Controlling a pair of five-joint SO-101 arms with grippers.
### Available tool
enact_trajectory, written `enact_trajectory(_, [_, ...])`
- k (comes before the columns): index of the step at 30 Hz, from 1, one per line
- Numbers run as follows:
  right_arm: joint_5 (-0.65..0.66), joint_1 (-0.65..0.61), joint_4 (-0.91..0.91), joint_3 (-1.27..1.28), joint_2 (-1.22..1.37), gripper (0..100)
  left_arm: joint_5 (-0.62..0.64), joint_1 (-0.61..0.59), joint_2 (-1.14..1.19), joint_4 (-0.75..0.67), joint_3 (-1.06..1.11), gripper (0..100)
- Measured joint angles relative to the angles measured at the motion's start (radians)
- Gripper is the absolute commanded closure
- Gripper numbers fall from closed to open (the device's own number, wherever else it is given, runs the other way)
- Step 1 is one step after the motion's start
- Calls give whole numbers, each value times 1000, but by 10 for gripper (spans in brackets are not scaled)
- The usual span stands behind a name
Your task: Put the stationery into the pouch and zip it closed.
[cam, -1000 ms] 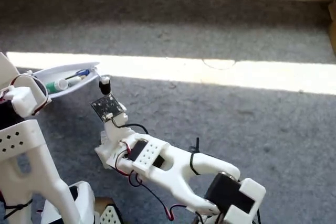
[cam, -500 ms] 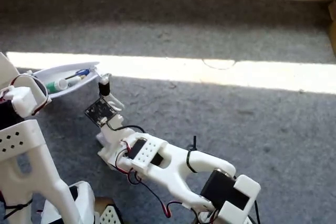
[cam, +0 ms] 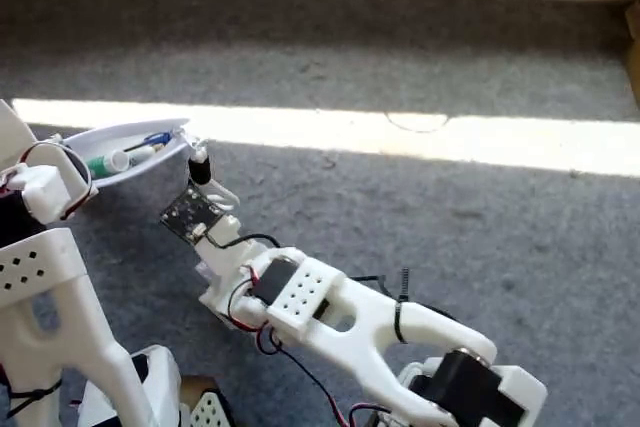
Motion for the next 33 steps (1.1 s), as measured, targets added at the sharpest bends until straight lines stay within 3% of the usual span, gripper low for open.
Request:
enact_trajectory(8, [118,115,150,0,-206,995,0,0,0,0,0,991])
enact_trajectory(18, [129,362,163,0,-275,982,0,0,0,0,0,991])
enact_trajectory(26, [252,508,163,0,-275,942,0,0,0,0,0,991])
enact_trajectory(33, [255,523,163,-29,-207,943,0,0,0,0,0,991])
